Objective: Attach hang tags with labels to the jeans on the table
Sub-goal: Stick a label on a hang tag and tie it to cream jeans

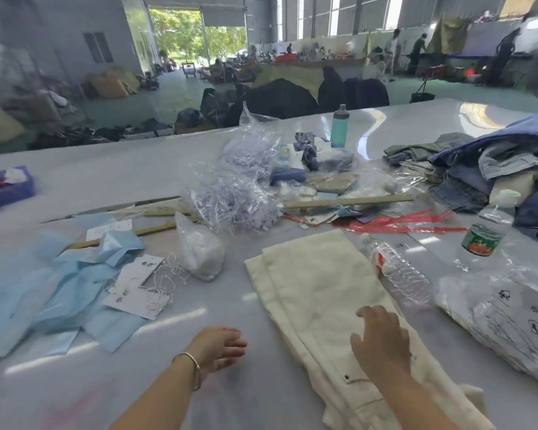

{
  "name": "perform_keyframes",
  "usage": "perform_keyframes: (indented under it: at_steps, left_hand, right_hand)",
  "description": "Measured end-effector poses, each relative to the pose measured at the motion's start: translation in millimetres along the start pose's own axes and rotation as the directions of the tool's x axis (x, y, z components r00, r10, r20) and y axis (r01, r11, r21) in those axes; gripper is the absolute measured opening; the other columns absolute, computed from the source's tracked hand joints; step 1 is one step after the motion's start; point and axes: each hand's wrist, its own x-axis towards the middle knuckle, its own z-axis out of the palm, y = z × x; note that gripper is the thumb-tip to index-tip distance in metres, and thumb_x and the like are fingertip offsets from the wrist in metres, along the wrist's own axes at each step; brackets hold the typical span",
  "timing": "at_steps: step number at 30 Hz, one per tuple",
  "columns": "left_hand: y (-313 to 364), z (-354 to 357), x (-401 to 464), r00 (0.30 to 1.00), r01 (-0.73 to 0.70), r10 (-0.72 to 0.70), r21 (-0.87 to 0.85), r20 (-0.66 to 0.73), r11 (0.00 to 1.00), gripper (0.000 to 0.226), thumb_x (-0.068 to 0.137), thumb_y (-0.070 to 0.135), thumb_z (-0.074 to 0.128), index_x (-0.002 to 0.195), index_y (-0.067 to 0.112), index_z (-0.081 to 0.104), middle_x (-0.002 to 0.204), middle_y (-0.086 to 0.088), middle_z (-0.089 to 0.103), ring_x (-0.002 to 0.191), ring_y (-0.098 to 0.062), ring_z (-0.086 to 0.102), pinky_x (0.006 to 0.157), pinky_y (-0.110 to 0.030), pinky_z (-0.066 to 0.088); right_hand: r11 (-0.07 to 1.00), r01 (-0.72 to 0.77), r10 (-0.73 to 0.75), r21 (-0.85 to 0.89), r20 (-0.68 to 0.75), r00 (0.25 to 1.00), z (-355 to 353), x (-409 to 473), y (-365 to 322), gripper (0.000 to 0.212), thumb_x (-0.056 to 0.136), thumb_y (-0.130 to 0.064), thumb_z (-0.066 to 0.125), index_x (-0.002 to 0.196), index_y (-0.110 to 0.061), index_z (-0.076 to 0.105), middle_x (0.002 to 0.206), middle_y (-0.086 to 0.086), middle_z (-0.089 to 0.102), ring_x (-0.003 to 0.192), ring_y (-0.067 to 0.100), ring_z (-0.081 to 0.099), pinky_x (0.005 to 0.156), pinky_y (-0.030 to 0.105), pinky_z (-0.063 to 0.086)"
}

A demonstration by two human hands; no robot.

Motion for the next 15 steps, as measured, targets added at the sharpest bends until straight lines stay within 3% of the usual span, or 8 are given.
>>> perform_keyframes:
  at_steps: [3, 7, 12, 15]
  left_hand:
    - [-16.7, -77.1, -30.2, 0.998, 0.015, -0.017, -0.037, -0.054, 0.999, 0.009, 0.095, 0.010, 0.057, 0.100, 0.006, 0.062, 0.079, -0.010, 0.073, 0.067, -0.021, 0.066, 0.063, -0.027, 0.049]
    - [-38.0, -185.6, -89.1, 0.971, -0.018, -0.008, -0.109, -0.240, 0.994, 0.015, 0.094, 0.014, 0.060, 0.104, 0.004, 0.062, 0.088, -0.014, 0.075, 0.070, -0.023, 0.068, 0.063, -0.029, 0.052]
    - [-49.2, -318.4, -171.0, 0.878, -0.138, 0.099, -0.051, -0.468, 0.989, 0.014, 0.096, 0.015, 0.058, 0.106, 0.007, 0.063, 0.083, -0.010, 0.076, 0.067, -0.018, 0.068, 0.059, -0.025, 0.052]
    - [-42.3, -395.5, -213.2, 0.749, -0.259, 0.201, 0.000, -0.631, 0.966, 0.009, 0.095, 0.010, 0.057, 0.101, 0.008, 0.063, 0.072, -0.002, 0.074, 0.061, -0.014, 0.065, 0.053, -0.021, 0.048]
  right_hand:
    - [0.907, 0.223, -0.232, 0.358, -0.018, 0.972, 9.6, -12.6, -71.5, 0.023, 0.083, -0.015, 0.062, 0.106, -0.017, 0.060, 0.112, -0.001, 0.053, 0.110, 0.021, 0.047, 0.087, 0.029, 0.039]
    - [0.732, 0.449, -0.486, 0.512, -0.069, 0.871, 10.6, -41.6, -182.1, 0.013, 0.080, -0.011, 0.067, 0.092, -0.016, 0.064, 0.101, -0.001, 0.059, 0.098, 0.019, 0.050, 0.079, 0.025, 0.036]
    - [0.537, 0.509, -0.651, 0.673, -0.054, 0.757, -2.7, -85.2, -328.3, 0.012, 0.082, -0.010, 0.067, 0.085, -0.021, 0.063, 0.098, -0.007, 0.059, 0.102, 0.013, 0.050, 0.085, 0.033, 0.048]
    - [0.443, 0.531, -0.722, 0.722, -0.063, 0.689, -6.6, -117.8, -417.1, 0.012, 0.082, -0.013, 0.068, 0.081, -0.024, 0.062, 0.093, -0.007, 0.060, 0.097, 0.014, 0.053, 0.085, 0.034, 0.047]
